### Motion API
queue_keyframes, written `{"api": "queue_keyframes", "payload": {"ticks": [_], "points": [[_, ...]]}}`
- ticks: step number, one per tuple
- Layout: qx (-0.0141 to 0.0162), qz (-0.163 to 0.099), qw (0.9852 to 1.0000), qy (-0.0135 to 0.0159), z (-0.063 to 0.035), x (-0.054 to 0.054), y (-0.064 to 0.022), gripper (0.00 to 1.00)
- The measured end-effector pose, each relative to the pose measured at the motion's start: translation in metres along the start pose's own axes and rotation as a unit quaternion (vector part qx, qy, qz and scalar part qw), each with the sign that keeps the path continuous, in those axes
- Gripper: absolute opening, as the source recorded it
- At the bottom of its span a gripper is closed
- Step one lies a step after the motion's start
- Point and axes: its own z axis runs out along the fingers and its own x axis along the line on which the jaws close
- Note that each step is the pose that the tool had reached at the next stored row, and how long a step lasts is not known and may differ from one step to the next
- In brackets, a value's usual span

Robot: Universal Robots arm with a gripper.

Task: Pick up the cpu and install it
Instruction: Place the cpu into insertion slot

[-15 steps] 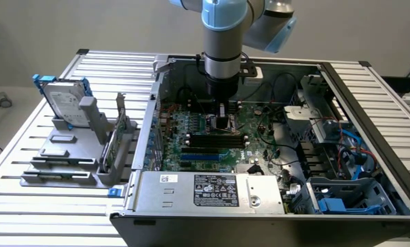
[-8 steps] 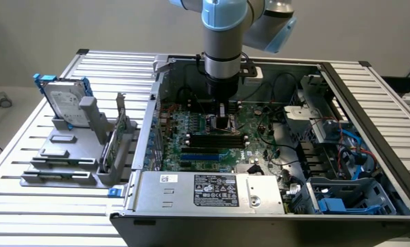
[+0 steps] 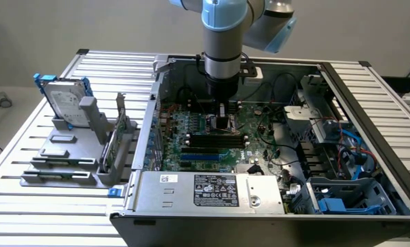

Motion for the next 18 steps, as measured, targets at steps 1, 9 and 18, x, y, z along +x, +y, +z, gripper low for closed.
{"api": "queue_keyframes", "payload": {"ticks": [1,9,18], "points": [[0.0000,0.000,1.0000,-0.0001,0.0000,0.0000,0.0000,0.56],[0.0002,0.000,1.0000,-0.0005,-0.0003,-0.0001,-0.0001,0.62],[0.0013,0.000,1.0000,-0.0007,-0.0073,0.0002,0.0005,0.62]]}}
